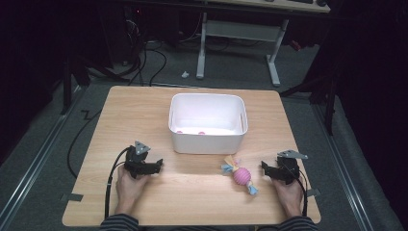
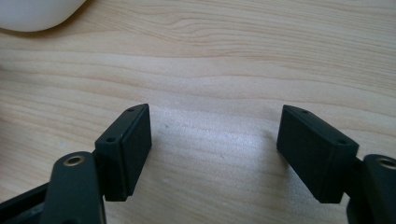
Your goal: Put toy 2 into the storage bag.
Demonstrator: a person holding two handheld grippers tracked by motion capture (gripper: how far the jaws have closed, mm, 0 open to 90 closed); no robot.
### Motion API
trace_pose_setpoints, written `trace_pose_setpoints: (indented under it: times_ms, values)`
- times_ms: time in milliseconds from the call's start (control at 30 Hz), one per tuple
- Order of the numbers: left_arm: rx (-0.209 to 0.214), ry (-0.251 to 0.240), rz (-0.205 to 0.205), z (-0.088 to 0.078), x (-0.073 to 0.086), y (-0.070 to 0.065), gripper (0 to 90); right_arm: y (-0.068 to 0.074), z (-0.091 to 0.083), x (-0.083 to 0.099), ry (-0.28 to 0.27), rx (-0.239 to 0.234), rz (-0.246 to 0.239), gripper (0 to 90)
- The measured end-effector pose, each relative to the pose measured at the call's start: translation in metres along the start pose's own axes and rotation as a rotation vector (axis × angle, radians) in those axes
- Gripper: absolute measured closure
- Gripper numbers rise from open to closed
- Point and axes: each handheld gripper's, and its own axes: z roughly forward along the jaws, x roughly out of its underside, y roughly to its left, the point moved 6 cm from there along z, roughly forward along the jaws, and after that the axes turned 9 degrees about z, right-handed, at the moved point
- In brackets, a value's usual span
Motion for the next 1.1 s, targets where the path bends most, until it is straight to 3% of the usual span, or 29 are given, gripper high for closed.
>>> trace_pose_setpoints:
  times_ms: [267,533,733,833,900,967,1100]
  values:
    - [-0.001,0.001,0.001,0.0,0.0,0.0,14.9,-0.001,-0.014,0.007,0.013,-0.036,0.002,30.1]
    - [0.0,0.002,0.001,0.0,0.0,0.0,14.8,0.005,-0.038,0.014,-0.017,-0.094,-0.014,30.5]
    - [0.001,0.002,0.001,0.0,0.0,0.0,14.6,0.022,-0.056,0.014,-0.037,-0.145,-0.067,32.1]
    - [0.001,0.002,0.001,0.0,0.0,0.0,14.6,0.039,-0.067,0.014,-0.039,-0.19,-0.098,32.3]
    - [0.001,0.002,0.001,0.0,0.0,0.0,14.6,0.042,-0.069,0.013,-0.037,-0.197,-0.112,32.3]
    - [0.0,0.001,0.001,0.0,0.0,0.0,14.6,0.055,-0.073,0.012,-0.029,-0.217,-0.151,31.9]
    - [0.001,0.001,0.001,0.0,0.0,0.0,14.6,0.065,-0.075,0.009,-0.023,-0.237,-0.174,31.4]
